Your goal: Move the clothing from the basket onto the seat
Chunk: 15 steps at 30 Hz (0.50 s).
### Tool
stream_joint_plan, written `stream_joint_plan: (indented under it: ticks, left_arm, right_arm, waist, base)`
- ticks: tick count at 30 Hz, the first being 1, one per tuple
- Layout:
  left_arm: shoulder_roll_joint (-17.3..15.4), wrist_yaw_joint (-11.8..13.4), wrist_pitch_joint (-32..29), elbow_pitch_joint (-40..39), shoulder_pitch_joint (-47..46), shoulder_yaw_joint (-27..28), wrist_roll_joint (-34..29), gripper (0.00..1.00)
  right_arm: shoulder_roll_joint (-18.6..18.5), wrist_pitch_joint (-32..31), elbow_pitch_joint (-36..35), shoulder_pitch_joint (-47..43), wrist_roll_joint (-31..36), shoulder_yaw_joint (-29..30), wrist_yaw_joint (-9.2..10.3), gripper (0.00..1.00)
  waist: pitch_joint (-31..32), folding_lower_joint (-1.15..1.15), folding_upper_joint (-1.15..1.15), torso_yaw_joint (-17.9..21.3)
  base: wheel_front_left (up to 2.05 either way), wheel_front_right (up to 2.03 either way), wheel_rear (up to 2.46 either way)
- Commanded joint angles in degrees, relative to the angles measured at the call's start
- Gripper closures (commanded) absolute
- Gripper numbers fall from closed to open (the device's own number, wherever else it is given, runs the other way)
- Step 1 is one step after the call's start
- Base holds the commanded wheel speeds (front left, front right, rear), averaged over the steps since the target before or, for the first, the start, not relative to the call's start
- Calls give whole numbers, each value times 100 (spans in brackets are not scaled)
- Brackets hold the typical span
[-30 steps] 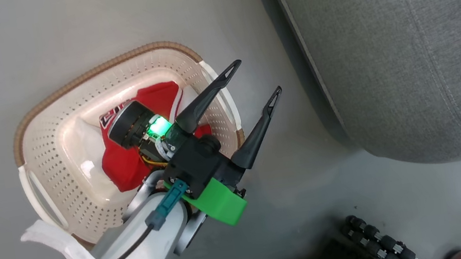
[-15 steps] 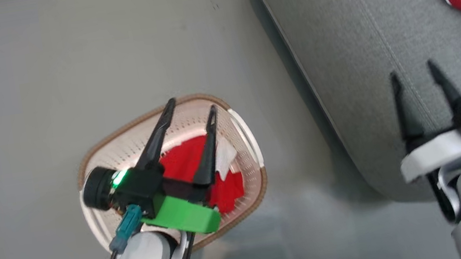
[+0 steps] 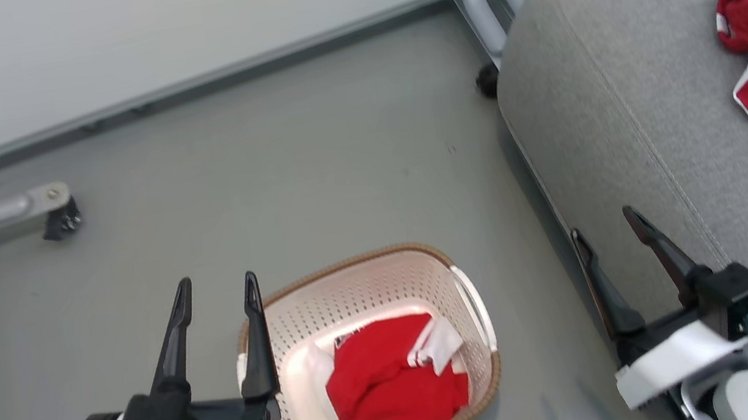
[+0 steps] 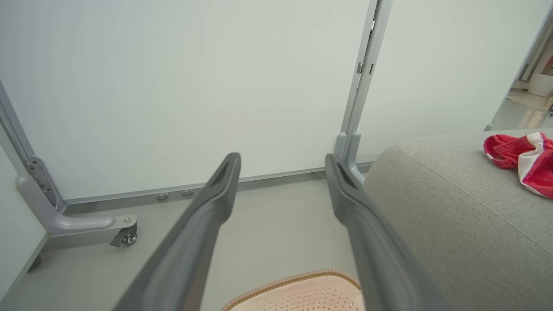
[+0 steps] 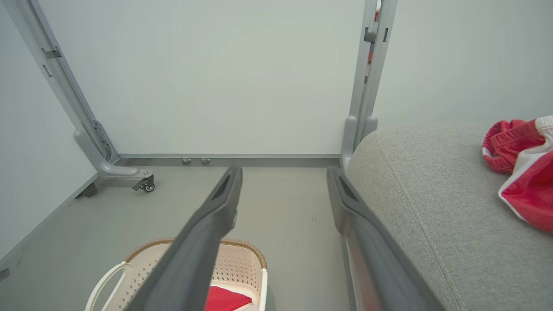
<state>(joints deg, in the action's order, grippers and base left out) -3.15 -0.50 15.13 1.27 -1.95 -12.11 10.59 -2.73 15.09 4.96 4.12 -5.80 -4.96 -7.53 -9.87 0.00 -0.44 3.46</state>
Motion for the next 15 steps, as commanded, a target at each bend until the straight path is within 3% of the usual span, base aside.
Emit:
stream_joint_plan:
  ticks: [1,6,15]
  left_arm:
    - [25,1,2,-90,224,44,-86,0]
    - [26,189,1,-497,626,141,75,0]
    - [26,29,2,-422,1316,237,-92,0]
  right_arm:
    - [-31,11,-76,-243,-46,-5,8,0]
    - [-74,11,-439,-660,-82,91,8,0]
    - [-42,11,-512,-1206,-52,324,8,0]
  waist:
    - [816,0,44,-544]
    - [1012,0,44,-568]
    - [1277,0,44,-466]
  base:
    - [0,0,0]
    - [0,0,0]
    - [0,0,0]
